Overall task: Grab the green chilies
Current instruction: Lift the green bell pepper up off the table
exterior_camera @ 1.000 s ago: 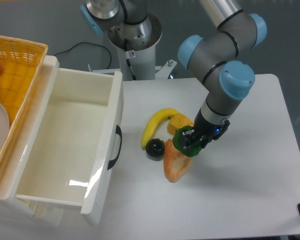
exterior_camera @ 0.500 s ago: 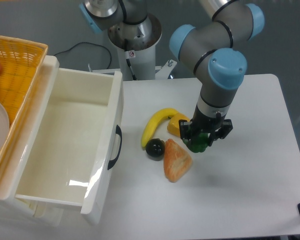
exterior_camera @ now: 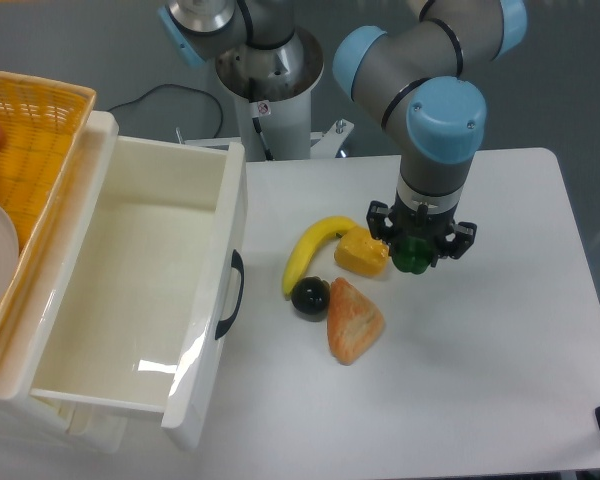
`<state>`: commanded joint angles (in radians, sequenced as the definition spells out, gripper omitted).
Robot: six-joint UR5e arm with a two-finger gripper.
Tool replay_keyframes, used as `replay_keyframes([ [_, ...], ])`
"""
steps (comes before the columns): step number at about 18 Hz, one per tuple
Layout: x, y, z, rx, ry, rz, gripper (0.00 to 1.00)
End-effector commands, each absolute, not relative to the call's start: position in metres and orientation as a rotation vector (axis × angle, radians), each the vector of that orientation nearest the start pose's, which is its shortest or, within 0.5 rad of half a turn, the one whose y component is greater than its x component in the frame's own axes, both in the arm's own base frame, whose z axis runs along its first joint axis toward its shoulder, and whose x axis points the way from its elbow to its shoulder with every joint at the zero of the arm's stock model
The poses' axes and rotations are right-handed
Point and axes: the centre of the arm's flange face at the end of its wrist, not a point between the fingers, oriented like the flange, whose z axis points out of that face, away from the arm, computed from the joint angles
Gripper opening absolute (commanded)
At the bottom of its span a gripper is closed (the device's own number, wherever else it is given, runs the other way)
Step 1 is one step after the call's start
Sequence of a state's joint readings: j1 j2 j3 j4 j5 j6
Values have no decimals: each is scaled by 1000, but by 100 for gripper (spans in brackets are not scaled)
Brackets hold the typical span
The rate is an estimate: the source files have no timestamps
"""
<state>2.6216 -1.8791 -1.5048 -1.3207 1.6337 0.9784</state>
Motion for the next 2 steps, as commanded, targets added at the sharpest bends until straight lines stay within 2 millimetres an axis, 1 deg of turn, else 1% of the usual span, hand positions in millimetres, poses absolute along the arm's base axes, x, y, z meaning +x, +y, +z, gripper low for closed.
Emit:
replay_keyframes([
  [2, -466, 413, 373, -3192, -93, 60, 51],
])
